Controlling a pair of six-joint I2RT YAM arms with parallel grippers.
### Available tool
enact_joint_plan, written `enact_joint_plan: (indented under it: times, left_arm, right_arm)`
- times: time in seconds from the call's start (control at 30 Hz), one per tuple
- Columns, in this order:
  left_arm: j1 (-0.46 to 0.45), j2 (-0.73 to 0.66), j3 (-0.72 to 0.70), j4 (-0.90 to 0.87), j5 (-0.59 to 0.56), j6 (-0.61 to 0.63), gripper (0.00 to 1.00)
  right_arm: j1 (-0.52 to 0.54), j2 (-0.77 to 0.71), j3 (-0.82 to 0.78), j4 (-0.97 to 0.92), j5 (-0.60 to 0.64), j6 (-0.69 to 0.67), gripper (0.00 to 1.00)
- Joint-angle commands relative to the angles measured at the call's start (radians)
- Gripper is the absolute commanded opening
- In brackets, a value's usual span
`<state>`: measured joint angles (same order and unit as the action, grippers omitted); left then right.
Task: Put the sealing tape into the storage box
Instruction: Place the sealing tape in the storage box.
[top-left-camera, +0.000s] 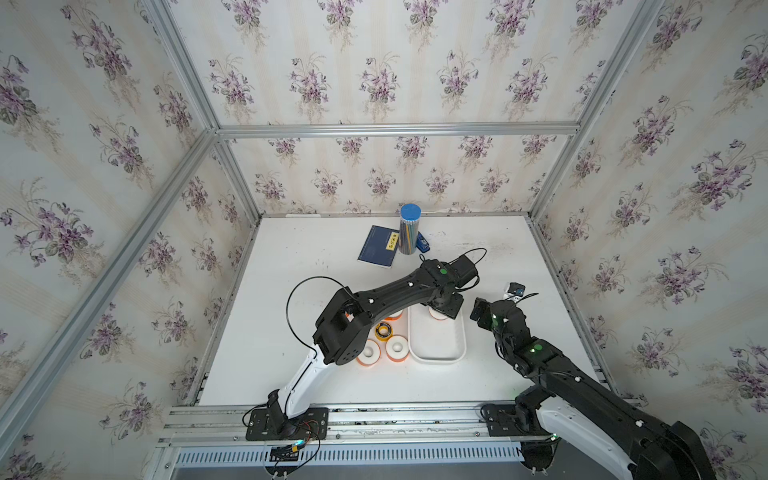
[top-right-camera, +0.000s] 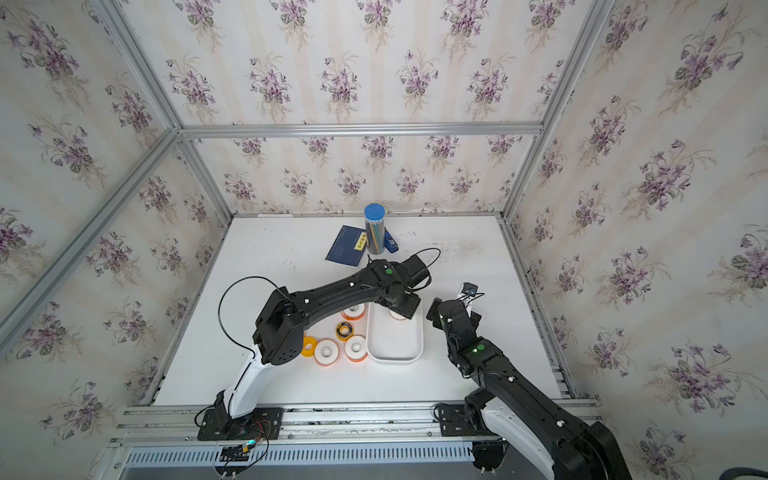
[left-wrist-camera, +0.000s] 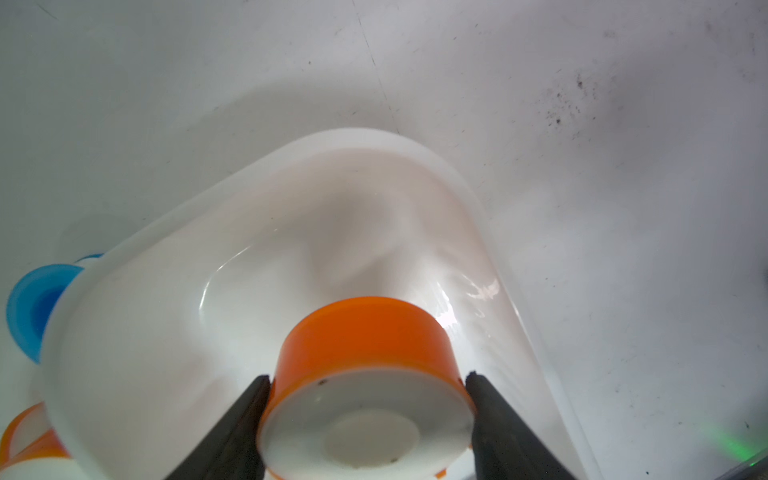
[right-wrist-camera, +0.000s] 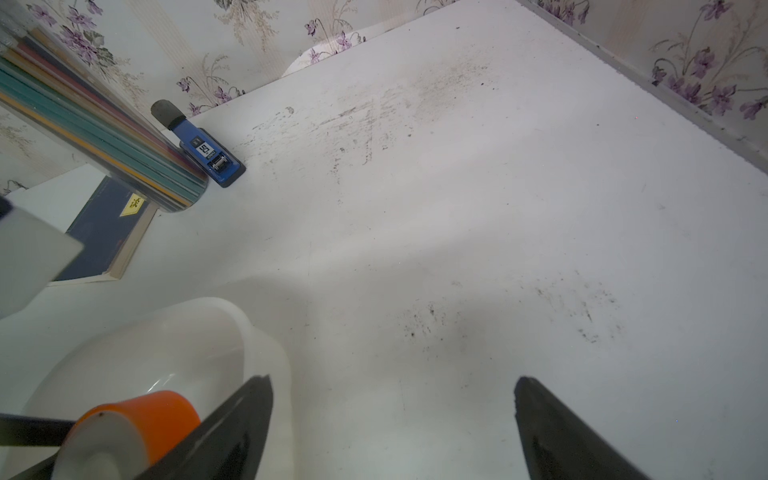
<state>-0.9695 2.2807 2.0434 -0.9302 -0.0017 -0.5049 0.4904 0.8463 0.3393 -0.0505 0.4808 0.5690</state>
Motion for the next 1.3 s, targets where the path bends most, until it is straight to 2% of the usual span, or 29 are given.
enact_joint_plan:
  times: [0.0, 0.27, 0.57, 0.8, 1.07, 1.27]
  left_arm:
    - [0.023, 0.028, 0.015, -0.001, 0.031, 0.007, 0.62]
    - [0.061, 0.078, 0.026, 0.07, 0.118, -0.002, 0.62]
    - [0.072, 0.109, 0.024, 0.102, 0.128, -0.023, 0.63]
    - [0.075, 0.103, 0.023, 0.12, 0.14, -0.029, 0.76]
    - [0.075, 0.041, -0.008, 0.12, 0.137, -0.024, 0.78]
    - [0.075, -0.114, -0.093, 0.126, 0.114, -0.005, 0.78]
  right_arm:
    - [0.001, 0.005, 0.009, -0.005, 0.008, 0.003, 0.95]
    - [0.001, 0.017, 0.013, -0.002, 0.007, 0.001, 0.94]
    - [0.001, 0.035, 0.02, -0.004, 0.006, 0.001, 0.94]
    - [0.0, 0.036, 0.02, -0.005, 0.006, 0.0, 0.93]
    - [0.0, 0.036, 0.021, -0.006, 0.007, 0.0, 0.93]
    - [0.001, 0.032, 0.02, -0.009, 0.01, 0.001, 0.93]
